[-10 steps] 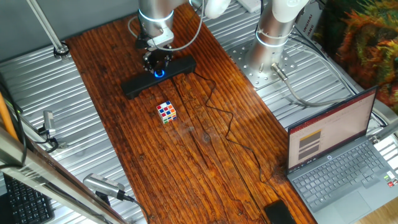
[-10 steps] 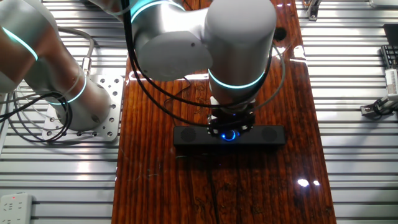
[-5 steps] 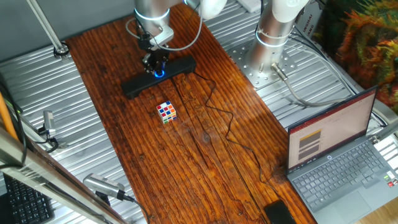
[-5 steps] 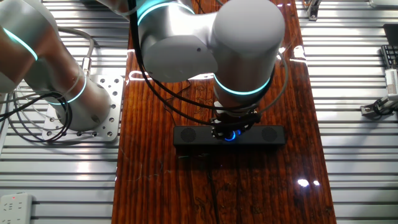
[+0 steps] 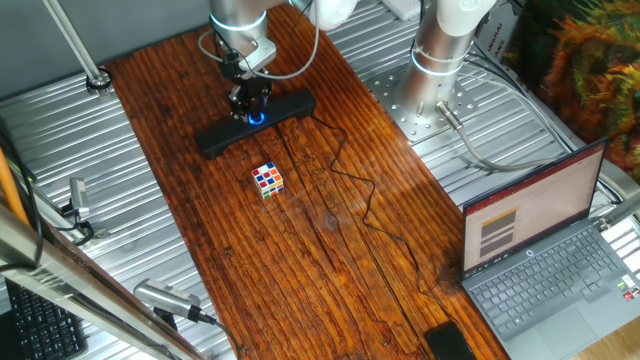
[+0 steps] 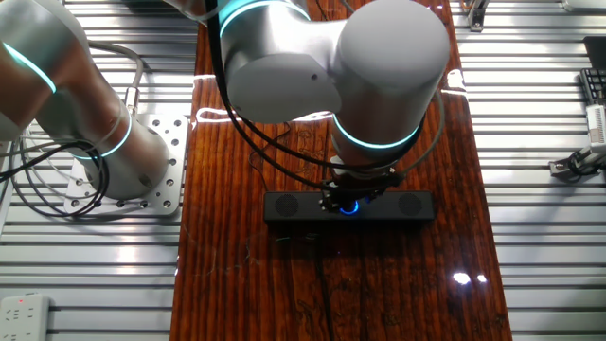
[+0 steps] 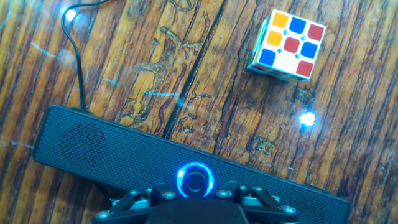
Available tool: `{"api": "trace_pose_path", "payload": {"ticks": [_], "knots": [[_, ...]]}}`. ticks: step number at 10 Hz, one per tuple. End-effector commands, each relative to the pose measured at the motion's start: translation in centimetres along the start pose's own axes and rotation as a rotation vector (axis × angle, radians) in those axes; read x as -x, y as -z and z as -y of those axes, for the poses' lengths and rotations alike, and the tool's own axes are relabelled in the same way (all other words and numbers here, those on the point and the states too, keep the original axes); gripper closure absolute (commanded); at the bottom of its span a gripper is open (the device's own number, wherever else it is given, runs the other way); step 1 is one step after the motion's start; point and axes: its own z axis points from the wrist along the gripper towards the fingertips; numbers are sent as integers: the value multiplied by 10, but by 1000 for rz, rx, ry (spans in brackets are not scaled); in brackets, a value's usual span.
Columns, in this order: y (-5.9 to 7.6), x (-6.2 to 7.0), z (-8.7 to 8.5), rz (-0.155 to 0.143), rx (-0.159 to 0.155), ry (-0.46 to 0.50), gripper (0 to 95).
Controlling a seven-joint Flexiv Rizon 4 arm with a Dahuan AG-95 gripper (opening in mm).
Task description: Turn the knob to increase the volume of the speaker
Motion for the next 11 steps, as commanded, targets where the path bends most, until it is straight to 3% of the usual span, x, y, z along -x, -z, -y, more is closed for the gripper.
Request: {"api": "trace_pose_path", "payload": {"ticks": [1,11], "knots": [[-1,2,-2,-4,-1,-18,570],[-3,6,-3,-12,4,-50,570]]}}
